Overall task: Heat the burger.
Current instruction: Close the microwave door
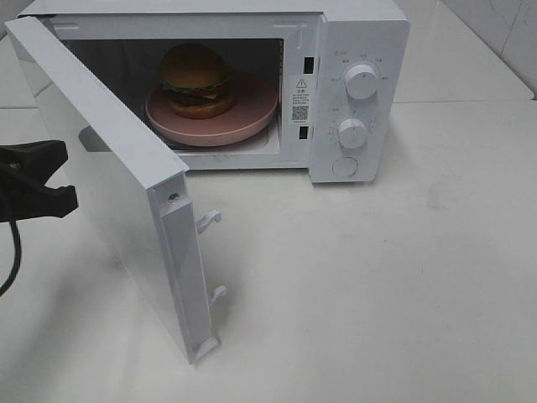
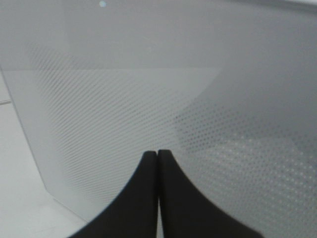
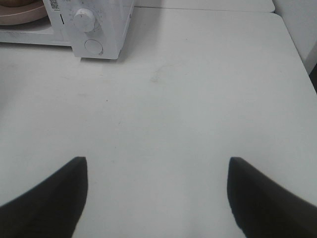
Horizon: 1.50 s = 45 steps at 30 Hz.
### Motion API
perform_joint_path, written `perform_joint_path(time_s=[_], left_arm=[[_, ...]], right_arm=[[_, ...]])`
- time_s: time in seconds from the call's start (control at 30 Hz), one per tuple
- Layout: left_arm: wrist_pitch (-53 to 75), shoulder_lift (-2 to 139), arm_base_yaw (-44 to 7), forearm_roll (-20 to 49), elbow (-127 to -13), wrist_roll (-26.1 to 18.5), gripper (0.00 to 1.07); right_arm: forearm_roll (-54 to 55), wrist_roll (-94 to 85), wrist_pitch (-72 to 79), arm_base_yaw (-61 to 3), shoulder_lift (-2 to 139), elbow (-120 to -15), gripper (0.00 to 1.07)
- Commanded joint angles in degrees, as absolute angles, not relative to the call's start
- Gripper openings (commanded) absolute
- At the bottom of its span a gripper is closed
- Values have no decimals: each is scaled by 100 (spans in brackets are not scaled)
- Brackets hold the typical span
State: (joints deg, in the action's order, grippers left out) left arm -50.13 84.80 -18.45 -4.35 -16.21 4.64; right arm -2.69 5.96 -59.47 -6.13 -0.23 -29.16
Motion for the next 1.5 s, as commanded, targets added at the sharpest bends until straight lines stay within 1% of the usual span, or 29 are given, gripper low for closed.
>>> perform_joint_path(time_s=[0.03, 0.07, 0.1, 0.17, 0.2, 0.27, 0.33, 0.37, 0.43, 0.63, 0.67, 0.73, 0.77, 0.8, 0.87, 0.9, 0.97, 1.07, 1.1, 1.33, 1.5], left_arm=[[-5111, 8732, -2309, 464, -1891, 52, 0], [-5111, 8732, -2309, 464, -1891, 52, 0], [-5111, 8841, -2510, 802, -2000, -143, 0], [-5117, 8887, -2590, 917, -2051, -218, 0], [-5117, 8995, -2790, 1157, -2177, -344, 0], [-5117, 9058, -2876, 1226, -2240, -378, 0], [-5117, 9230, -3088, 1415, -2429, -458, 0], [-5117, 9230, -3088, 1415, -2429, -458, 0], [-5117, 9465, -3312, 1478, -2687, -470, 0], [-5094, 9672, -3484, 1610, -3002, -470, 0], [-5065, 9757, -3547, 1811, -3146, -470, 0], [-5065, 9803, -3587, 1896, -3214, -470, 0], [-5065, 9884, -3644, 2091, -3340, -493, 0], [-5065, 9884, -3644, 2091, -3340, -493, 0], [-5013, 9998, -3736, 2378, -3564, -642, 0], [-5013, 9998, -3736, 2378, -3564, -642, 0], [-4899, 10176, -3845, 2670, -3873, -940, 0], [-4893, 10227, -3873, 2733, -3965, -1003, 0], [-4893, 10325, -3948, 2848, -4131, -1054, 0], [-4761, 10577, -3948, 2956, -4532, -1054, 0], [-4561, 10875, -3948, 2974, -5099, -1054, 0]], right_arm=[[-258, 573, -5942, -590, -172, -2905, 75], [-258, 573, -5942, -590, -172, -2905, 75], [-258, 573, -5942, -590, -172, -2905, 75], [-258, 573, -5942, -590, -172, -2905, 75], [-258, 573, -5942, -590, -172, -2905, 75], [-258, 573, -5942, -590, -172, -2905, 75], [-258, 573, -5942, -590, -172, -2905, 75], [-258, 573, -5942, -590, -172, -2905, 75], [-258, 573, -5942, -590, -172, -2905, 75], [-258, 573, -5942, -590, -172, -2905, 75], [-258, 573, -5942, -590, -172, -2905, 75], [-258, 573, -5942, -590, -172, -2905, 75], [-258, 573, -5942, -590, -172, -2905, 75], [-258, 573, -5942, -590, -172, -2905, 75], [-258, 573, -5942, -590, -172, -2905, 75], [-258, 573, -5942, -590, -172, -2905, 75], [-258, 573, -5942, -590, -172, -2905, 75], [-258, 573, -5942, -590, -172, -2905, 75], [-258, 573, -5942, -590, -172, -2905, 75], [-258, 573, -5942, -590, -172, -2905, 75], [-258, 573, -5942, -590, -172, -2905, 75]])
